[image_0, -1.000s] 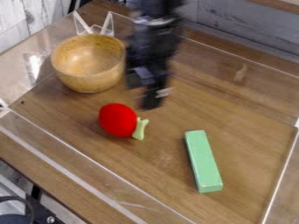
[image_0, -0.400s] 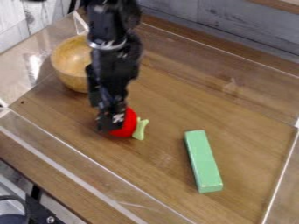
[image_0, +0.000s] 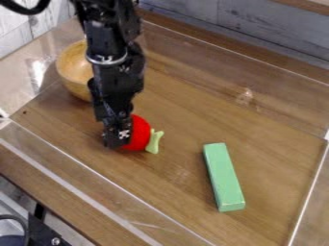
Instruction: Move the red object to the right side of the table
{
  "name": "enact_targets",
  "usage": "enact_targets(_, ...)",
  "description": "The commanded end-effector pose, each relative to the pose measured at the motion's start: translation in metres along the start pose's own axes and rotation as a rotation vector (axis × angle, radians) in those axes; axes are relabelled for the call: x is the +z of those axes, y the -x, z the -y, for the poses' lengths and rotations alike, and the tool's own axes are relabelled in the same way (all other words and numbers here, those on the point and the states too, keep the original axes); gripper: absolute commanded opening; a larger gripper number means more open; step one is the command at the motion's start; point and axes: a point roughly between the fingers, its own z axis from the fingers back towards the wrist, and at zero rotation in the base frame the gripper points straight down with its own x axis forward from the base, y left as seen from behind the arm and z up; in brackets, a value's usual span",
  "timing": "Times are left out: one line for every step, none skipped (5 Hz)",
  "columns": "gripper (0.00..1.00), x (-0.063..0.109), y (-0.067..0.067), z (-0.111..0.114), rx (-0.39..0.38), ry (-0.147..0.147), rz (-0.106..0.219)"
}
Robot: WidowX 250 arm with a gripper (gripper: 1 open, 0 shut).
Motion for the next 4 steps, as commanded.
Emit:
enact_targets(1.00,0.000,-0.002,-0.020,-0.039,-0.011,0.029)
enact_targets(1.00,-0.003,-0.003,-0.037,-0.067,-0.005,0.038)
enact_targets(1.00,-0.005,-0.006,-0.040,-0.073,0.003,0.045)
enact_targets(1.00,-0.005,-0.007,-0.039,-0.073,0.019,0.056)
